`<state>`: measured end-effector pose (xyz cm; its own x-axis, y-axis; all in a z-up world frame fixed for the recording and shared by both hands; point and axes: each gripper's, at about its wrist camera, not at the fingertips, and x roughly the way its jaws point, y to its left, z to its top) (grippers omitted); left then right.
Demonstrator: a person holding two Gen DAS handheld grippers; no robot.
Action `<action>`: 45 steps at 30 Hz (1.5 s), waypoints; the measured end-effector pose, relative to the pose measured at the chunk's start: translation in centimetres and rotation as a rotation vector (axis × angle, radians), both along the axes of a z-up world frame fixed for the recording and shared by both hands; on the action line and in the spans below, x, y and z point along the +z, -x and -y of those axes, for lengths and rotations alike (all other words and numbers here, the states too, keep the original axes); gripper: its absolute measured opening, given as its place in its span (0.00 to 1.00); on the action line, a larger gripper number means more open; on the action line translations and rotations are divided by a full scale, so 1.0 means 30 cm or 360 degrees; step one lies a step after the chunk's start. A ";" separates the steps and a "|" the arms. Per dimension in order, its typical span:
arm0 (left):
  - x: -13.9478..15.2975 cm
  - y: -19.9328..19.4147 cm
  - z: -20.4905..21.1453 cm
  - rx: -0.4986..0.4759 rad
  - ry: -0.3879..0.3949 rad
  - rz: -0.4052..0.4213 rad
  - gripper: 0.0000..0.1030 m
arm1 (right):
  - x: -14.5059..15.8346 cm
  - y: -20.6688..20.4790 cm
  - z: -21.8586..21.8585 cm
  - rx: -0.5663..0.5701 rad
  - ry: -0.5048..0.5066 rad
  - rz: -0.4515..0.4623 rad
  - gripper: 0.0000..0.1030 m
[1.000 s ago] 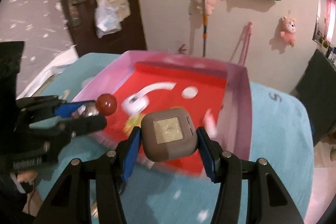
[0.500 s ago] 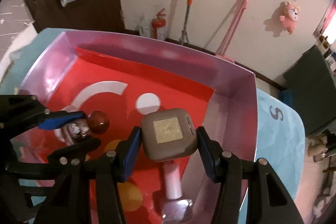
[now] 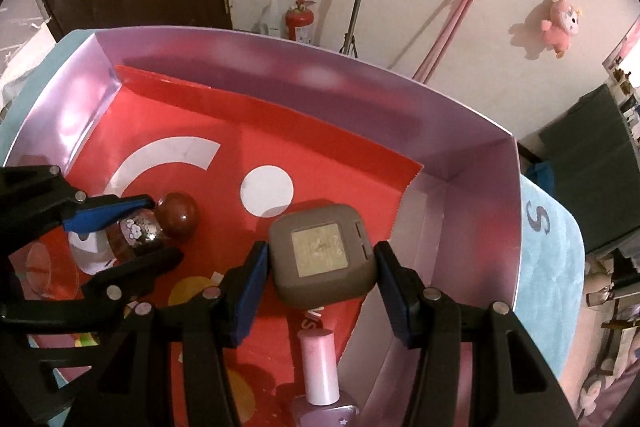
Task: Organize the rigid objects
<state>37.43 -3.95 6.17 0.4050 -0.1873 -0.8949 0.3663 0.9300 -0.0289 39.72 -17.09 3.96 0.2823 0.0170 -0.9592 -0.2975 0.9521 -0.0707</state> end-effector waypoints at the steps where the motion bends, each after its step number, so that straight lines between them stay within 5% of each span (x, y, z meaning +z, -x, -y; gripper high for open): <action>1: -0.003 0.001 0.003 0.0000 -0.0005 0.0001 0.28 | -0.001 -0.003 0.003 0.0001 0.0000 -0.0002 0.55; 33: -0.003 0.015 0.035 0.0027 -0.0074 0.0011 0.29 | -0.016 -0.006 0.000 0.0030 0.0033 0.0004 0.55; 45: 0.070 0.078 0.015 0.0063 -0.0009 0.0061 0.29 | 0.073 0.027 0.032 -0.0001 -0.0022 0.0071 0.61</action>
